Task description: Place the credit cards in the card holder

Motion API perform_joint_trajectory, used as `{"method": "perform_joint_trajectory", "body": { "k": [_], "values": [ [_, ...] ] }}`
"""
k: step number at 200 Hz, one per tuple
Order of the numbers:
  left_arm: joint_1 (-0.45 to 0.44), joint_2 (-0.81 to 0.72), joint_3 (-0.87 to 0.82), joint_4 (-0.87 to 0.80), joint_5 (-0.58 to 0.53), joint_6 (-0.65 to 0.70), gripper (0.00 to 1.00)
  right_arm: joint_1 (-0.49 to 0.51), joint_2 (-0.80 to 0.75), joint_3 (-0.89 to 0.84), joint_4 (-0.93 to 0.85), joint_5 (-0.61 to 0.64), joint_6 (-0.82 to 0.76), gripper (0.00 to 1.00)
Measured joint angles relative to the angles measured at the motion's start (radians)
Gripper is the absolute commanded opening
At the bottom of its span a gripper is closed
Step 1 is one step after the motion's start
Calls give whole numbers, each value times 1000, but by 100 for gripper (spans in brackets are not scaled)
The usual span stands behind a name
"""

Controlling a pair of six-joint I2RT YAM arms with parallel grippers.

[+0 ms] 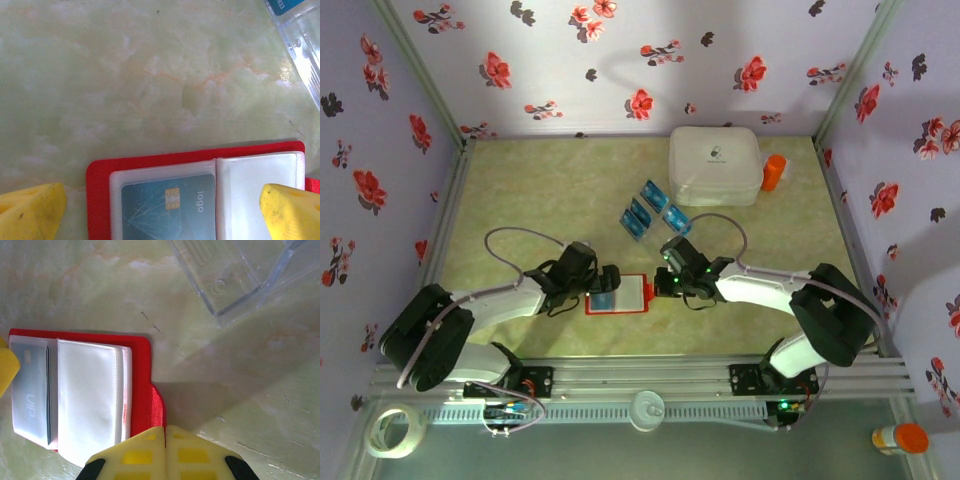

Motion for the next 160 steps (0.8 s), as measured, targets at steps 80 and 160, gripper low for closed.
{"method": "perform_joint_trajectory", "body": {
  "k": [80,160],
  "values": [
    [-17,12,5,12,-15,0,100,0,0,-7,12,0,0,0],
    [-33,-49,5,26,6,0,100,0,0,-18,31,0,1,0]
  ]
}}
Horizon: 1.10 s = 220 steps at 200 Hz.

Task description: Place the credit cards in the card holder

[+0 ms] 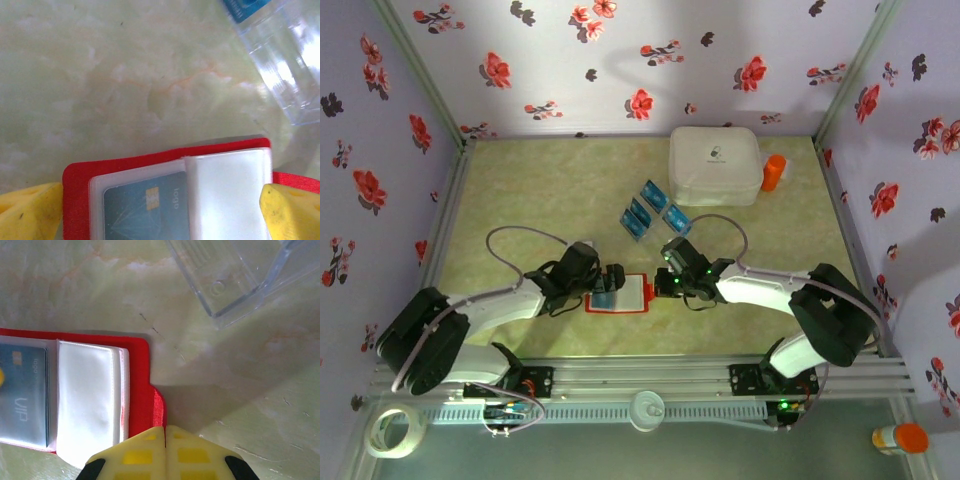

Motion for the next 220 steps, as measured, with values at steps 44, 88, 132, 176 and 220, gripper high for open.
{"method": "perform_joint_trajectory", "body": {
  "k": [44,88,132,176,220],
  "values": [
    [-3,-109,-15,18,27,-24,100,0,0,-3,8,0,0,0],
    [-29,-117,-17,80,65,-71,100,0,0,-6,18,-1,4,0],
    [-77,-98,-16,148,77,-113,100,-4,0,-12,33,-2,7,0],
    [-117,-19,5,194,84,-137,100,-32,0,-12,43,-20,7,16],
    [-152,49,39,214,82,-152,100,-50,-51,-18,39,-23,8,39]
  ]
}}
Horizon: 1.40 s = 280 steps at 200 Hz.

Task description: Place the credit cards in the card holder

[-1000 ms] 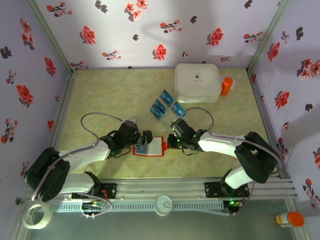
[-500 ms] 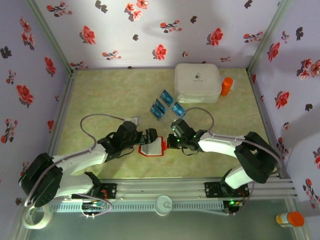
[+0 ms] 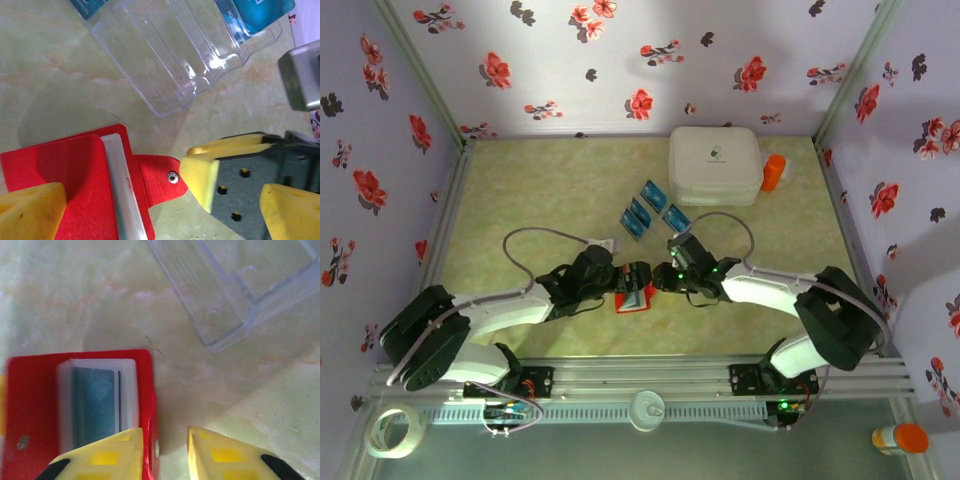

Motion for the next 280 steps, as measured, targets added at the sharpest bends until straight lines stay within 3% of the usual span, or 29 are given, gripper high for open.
{"method": "perform_joint_trajectory", "body": {
  "k": [65,138,212,280],
  "values": [
    [-48,100,82,3,-45,-9,100,-78,-194,-51,-121,60,7,45],
    [-130,266,151,27,-148,-17,100,-183,-385,-131,-252,45,-6,49],
    [-168,299,130,147,-262,-104,100,-199,-500,-145,-353,-21,-19,49],
    [-171,261,96,175,-265,-163,100,-200,-542,-153,-428,-50,-24,50]
  ]
}}
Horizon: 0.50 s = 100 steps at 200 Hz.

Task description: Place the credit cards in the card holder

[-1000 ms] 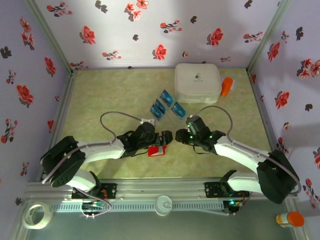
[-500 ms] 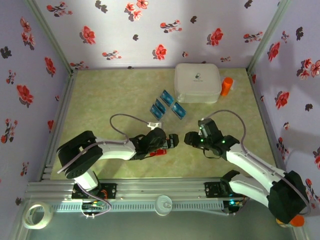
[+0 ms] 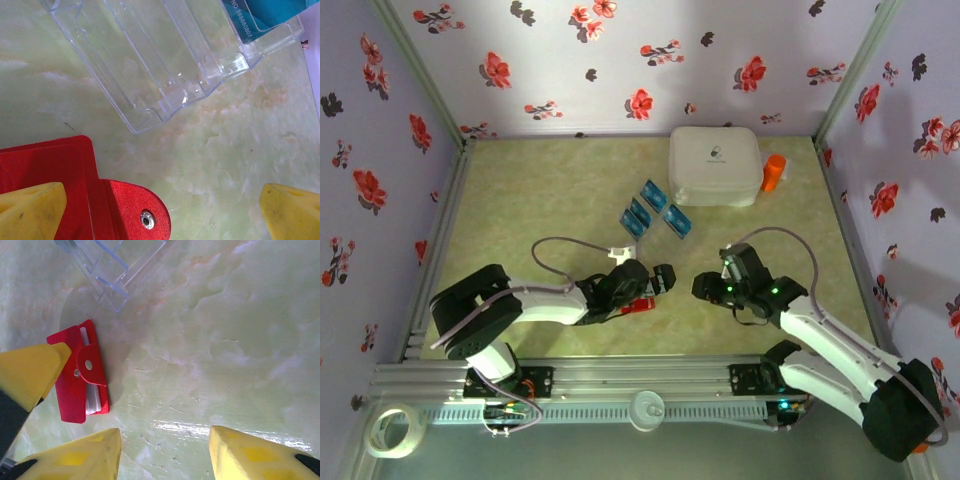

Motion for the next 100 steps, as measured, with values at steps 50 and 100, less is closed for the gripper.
{"method": "perform_joint_trajectory", "body": {
  "k": [50,100],
  "values": [
    [11,-59,24,-93,36,12,100,-1,-15,0,-34,-18,-43,53],
    [118,-74,162,-238,137,85,100,-2,-40,108,-130,5,-140,52]
  ]
}}
